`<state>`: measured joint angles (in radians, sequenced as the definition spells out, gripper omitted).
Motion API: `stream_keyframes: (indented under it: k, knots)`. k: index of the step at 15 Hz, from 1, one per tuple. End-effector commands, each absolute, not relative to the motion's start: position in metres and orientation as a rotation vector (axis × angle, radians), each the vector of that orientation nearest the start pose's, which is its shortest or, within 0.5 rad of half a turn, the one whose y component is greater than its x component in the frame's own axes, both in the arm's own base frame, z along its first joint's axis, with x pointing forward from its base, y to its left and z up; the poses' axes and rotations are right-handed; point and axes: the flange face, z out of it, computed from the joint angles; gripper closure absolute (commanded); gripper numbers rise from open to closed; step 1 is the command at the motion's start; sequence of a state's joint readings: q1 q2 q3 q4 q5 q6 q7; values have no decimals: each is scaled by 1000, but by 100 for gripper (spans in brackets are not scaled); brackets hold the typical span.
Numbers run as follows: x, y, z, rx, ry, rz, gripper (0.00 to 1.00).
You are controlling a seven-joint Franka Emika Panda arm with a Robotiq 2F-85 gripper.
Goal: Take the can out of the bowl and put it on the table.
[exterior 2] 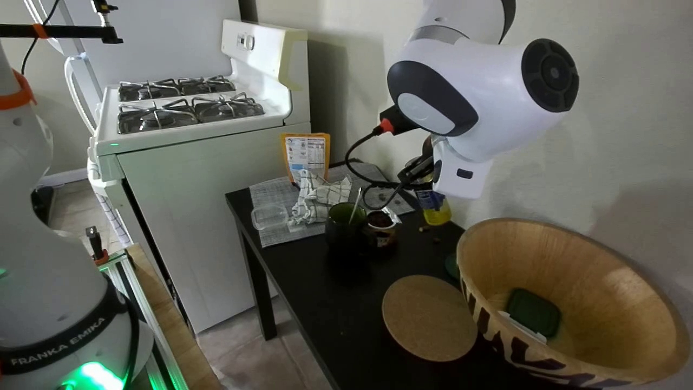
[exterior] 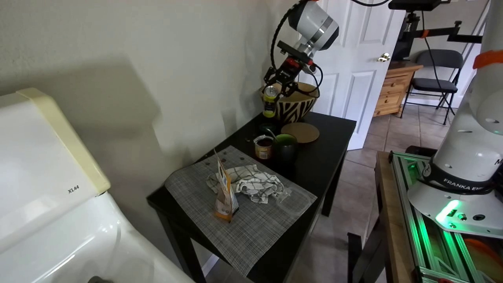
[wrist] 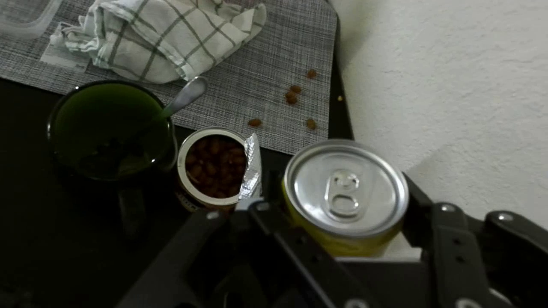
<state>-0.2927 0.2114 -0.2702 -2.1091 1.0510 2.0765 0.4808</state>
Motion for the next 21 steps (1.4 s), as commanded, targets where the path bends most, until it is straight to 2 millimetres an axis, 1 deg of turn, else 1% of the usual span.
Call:
stream_keyframes:
  k: [1,5,7,8,9,10,13,14,18,21]
  knots:
    - [512,-267,304,-1436,1816,285,62]
    - [507,-267,282,-1359,1872,357,62]
    - [501,-264,272,-1331,1880,366,62]
    - [497,-262,268,-1321,1886,352,62]
    - [491,-258,268,-1407,1889,267,62]
    - [501,-264,264,-1387,1897,337,37]
    - [497,-263,259,-1413,1902,302,37]
    - [497,-263,258,-1389,1906,305,62]
    - [500,-269,245,-1257,1919,378,62]
    - [500,-273,240,-1138,1880,402,62]
